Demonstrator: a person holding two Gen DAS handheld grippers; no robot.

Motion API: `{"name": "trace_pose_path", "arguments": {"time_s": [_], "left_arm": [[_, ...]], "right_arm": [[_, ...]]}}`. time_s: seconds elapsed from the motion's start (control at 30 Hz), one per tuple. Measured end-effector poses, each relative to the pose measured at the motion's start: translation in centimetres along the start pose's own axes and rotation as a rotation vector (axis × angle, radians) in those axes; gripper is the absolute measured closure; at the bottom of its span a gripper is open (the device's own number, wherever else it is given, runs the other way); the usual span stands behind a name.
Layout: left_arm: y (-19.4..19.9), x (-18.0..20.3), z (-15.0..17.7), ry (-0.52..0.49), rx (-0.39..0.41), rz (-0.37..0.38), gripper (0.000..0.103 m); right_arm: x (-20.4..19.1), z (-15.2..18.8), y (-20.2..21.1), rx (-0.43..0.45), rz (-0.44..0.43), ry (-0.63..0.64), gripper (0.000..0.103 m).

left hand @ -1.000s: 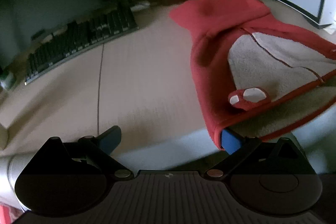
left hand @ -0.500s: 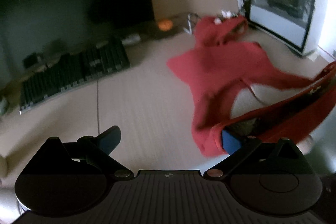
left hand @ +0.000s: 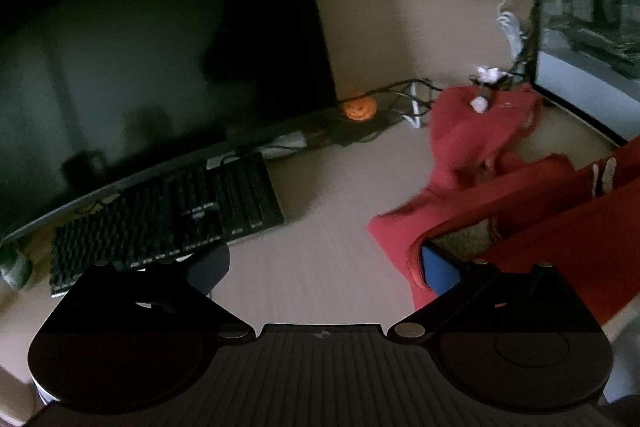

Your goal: Fold clothes

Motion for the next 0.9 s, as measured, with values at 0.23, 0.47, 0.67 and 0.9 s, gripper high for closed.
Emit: {"name": "trace_pose_path", "arguments": {"time_s": [0.23,0.47,0.67,0.9], "left_arm": [[-6.8,0.7,0.7,0.053,-0.101,-0.043,0.002],[-4.0,-1.7,0.3,0.357,0.024,0.147,0.002],[-3.0,0.1,2.5,0.281,-0.029,0.362,0.001],[-6.9,2.5,2.5,0.13,-0.008,0.064,0.001]], "right_arm": [[0.1,0.1,-3.1,-0.021,-0.049,-0.075,0.014],[0.3,-0.5,-1.3,0.026,-0.13,-0.155,0.0],[-1.5,0.7,-1.0,-0.009,-0.226,-0.158,0.0],[-2.3,5.2,-6.6,-0.129,0.106,-0.047,0.002]]}}
Point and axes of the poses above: each gripper's, at about its wrist camera, not at the fingertips, and y roughly against the way its jaws point, x to its right, z to its underside, the point moved 3 cm from there along -y, roughly the way its jaws point, and after that the axes turned 10 degrees about x, right-handed, at the moved point
